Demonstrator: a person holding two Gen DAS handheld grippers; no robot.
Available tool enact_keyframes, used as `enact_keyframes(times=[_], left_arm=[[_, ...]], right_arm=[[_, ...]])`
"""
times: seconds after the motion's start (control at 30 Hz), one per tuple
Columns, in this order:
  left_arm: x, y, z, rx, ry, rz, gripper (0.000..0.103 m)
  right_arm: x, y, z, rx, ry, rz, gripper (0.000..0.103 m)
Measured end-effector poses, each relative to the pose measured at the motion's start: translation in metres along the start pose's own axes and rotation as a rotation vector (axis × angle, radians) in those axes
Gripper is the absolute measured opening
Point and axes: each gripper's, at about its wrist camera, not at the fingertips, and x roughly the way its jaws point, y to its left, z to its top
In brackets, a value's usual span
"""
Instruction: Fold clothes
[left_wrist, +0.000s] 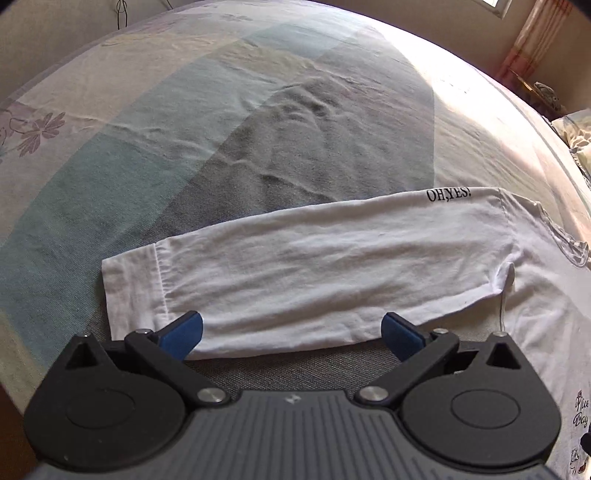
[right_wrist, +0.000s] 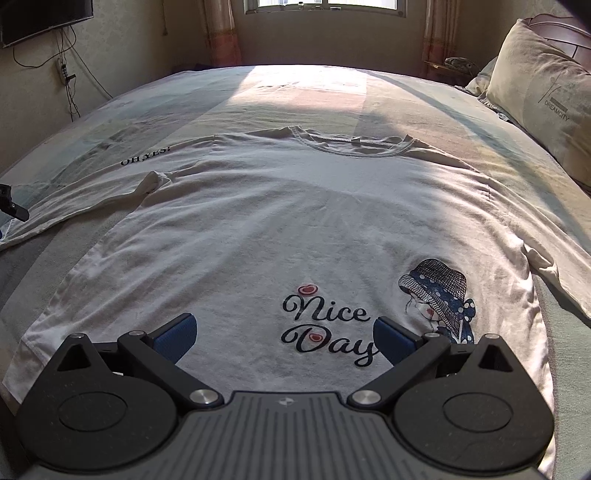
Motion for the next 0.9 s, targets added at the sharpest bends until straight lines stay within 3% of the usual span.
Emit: enact_keyframes(times=[0.17, 0.3, 0.43, 0.53, 0.8, 0.9], left_arm=[[-0.022, -0.053, 0.003, 0.101, -0.037, -0.063, 0.102], [0.0, -0.104, -0.001, 0.234, -0.059, -0.07, 0.102], [0.038, -0.113, 0.005, 0.166, -0.022, -0.109, 0.102], [0.065, -0.101, 0.012, 0.085, -0.012, -0.025, 0.102], [0.091, -0.086, 0.035, 0.035, -0.084, 0.085, 0.102], [0.074, -0.108, 0.03, 0.075, -0.122, -0.046, 0.102]], right_arm=[[0.003, 0.001, -0.002, -0.031, 0.013, -0.036, 0.103], [0.005, 0.002, -0.003, -0.055, 0.024, -0.065, 0.103], [0.011, 0.005, -0.005, -0.087, 0.042, -0.076, 0.103], [0.014, 0.007, -0.004, -0.091, 0.048, -0.073, 0.103], [0.022, 0.011, -0.008, -0.103, 0.08, -0.075, 0.103], [0.026, 0.003, -0.007, -0.036, 0.104, -0.05, 0.103]])
